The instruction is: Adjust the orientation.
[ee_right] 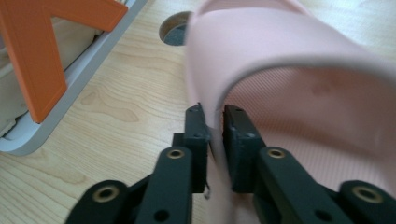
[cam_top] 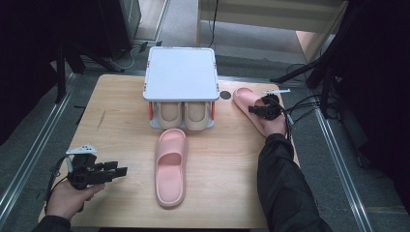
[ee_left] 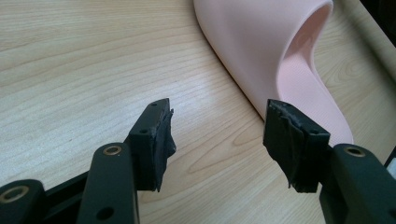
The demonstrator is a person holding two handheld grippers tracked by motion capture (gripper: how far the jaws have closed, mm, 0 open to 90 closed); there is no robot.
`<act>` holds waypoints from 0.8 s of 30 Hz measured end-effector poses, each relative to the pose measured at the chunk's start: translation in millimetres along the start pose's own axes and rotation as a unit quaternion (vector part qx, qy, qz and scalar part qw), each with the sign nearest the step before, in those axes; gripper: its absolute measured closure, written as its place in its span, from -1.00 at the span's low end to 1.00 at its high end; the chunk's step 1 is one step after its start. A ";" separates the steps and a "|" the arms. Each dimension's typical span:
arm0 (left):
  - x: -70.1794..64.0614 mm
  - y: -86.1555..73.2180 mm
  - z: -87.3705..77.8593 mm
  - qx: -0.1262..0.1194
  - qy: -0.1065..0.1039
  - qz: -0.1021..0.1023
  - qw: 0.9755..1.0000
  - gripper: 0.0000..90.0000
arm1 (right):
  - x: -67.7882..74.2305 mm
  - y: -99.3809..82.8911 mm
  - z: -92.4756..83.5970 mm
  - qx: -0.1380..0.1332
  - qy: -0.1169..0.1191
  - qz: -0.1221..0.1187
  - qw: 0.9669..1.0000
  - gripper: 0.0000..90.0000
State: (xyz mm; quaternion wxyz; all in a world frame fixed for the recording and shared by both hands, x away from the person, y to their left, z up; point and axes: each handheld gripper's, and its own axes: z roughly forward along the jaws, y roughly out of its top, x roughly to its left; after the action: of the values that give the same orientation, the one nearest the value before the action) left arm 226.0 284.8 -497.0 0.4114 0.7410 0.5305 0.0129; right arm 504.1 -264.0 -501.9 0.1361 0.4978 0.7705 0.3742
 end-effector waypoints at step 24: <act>-5.7 30.7 23.2 0.008 -0.031 0.031 0.999 -0.02 | 35.2 -3.2 -64.7 -0.017 0.040 0.015 0.999 0.90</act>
State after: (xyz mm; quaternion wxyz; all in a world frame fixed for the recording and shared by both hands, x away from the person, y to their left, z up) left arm 257.9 263.4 -490.8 0.4212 0.7605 0.4942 -0.0008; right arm 447.8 -262.7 -454.3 0.1081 0.4914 0.7616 0.4083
